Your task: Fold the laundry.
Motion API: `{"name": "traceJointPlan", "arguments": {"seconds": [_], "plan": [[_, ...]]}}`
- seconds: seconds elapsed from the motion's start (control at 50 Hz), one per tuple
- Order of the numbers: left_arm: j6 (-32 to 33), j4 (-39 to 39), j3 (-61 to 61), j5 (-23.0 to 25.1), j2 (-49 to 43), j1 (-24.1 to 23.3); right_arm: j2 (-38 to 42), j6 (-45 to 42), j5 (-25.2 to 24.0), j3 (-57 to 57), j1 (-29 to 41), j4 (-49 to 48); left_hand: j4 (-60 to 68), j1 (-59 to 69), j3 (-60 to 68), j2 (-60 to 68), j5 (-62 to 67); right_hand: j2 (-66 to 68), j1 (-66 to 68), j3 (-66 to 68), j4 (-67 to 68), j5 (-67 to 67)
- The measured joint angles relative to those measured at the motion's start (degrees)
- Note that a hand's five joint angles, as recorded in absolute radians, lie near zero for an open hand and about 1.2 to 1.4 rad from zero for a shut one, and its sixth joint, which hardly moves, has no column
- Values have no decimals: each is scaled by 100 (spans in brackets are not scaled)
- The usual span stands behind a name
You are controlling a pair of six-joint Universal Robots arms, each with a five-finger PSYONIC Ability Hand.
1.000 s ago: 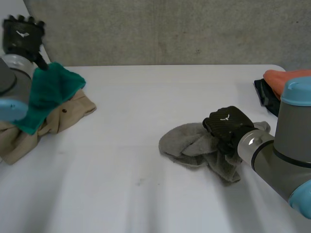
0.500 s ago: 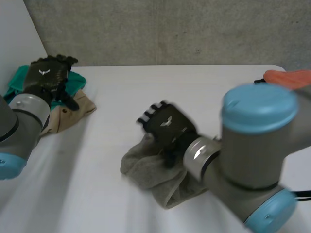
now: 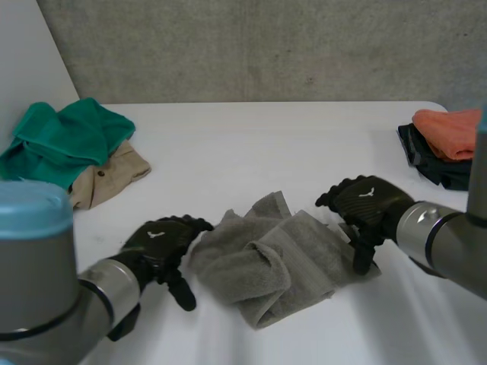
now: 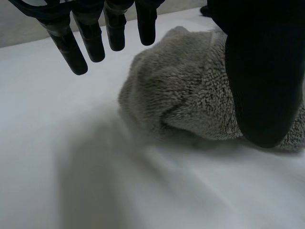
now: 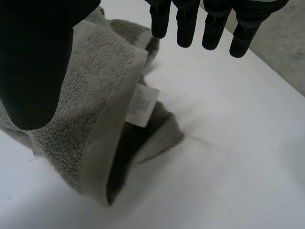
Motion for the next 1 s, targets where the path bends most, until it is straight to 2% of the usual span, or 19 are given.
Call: {"name": "traceJointPlan", "arguments": {"seconds": [0.08, 0.12, 0.14, 0.16, 0.18, 0.22, 0.26, 0.3, 0.48, 0.62, 0.7, 0.8, 0.92, 0.96, 1.0], "plan": [[61, 577, 69, 1, -405, -194, 288, 165, -144, 139, 118, -476, 5, 15, 3, 6, 0, 415, 317, 422, 390, 365], [95, 793, 150, 0, -600, -282, 460, 229, -131, 141, 202, -653, 609, 744, 566, 635, 518, 840, 804, 867, 828, 802], [125, 925, 234, -4, -749, -353, 605, 279, -92, 107, 275, -787, 896, 1100, 849, 961, 794, 1639, 1687, 1668, 1636, 1605], [148, 988, 293, -10, -832, -393, 647, 294, -76, 92, 295, -821, 2222, 2618, 2162, 2194, 2099, 1940, 1991, 1961, 1929, 1896], [185, 1058, 384, -21, -942, -446, 806, 349, -2, 13, 367, -938, 3196, 3659, 3131, 3293, 3047, 3092, 2983, 3061, 3027, 2885], [273, 1141, 580, -61, -1117, -517, 992, 416, 101, -145, 447, -1059, 4657, 4929, 4581, 4732, 4463, 4356, 4144, 4293, 4270, 4157], [416, 1189, 851, -145, -1274, -551, 1174, 482, 218, -399, 517, -1159, 5476, 5285, 5327, 5473, 5159, 5387, 5108, 5332, 5324, 5156], [641, 1219, 1220, -290, -1395, -532, 1305, 538, 317, -717, 567, -1240, 5686, 5285, 5484, 5624, 5216, 5546, 5119, 5549, 5572, 5317], [1712, 1610, 3223, -909, -1175, -41, 1245, 927, 873, -2569, 470, -2307, 5709, 5285, 5607, 5659, 5216, 5546, 5119, 5587, 5631, 5324], [1660, 2287, 3875, -765, -658, 253, 683, 1402, 862, -2834, 228, -3821, 5711, 5285, 5621, 5660, 5216, 5546, 5119, 5598, 5635, 5329], [1283, 2601, 3561, -445, -429, 352, 362, 1570, 475, -2411, 135, -4272, 5711, 5285, 5621, 5660, 5352, 5546, 5119, 5599, 5636, 5379], [988, 2752, 2494, -46, -503, 399, 275, 1537, 80, -1590, 67, -4027, 5712, 5285, 5621, 5660, 5356, 5546, 5119, 5615, 5637, 5379], [969, 3044, 1378, 155, -1014, 393, 501, 1159, 3, -565, -6, -3634, 5634, 5287, 5586, 5616, 5356, 5546, 5119, 5614, 5639, 5379], [993, 3130, 1163, 176, -1203, 393, 584, 1006, 12, -318, -24, -3561, 5257, 5113, 5235, 5208, 5105, 5546, 5119, 5614, 5640, 5379], [1048, 3239, 922, 191, -1475, 399, 730, 722, 27, 64, -61, -3475, 4083, 3948, 4079, 3975, 3986, 5546, 5119, 5615, 5642, 5379]]}}
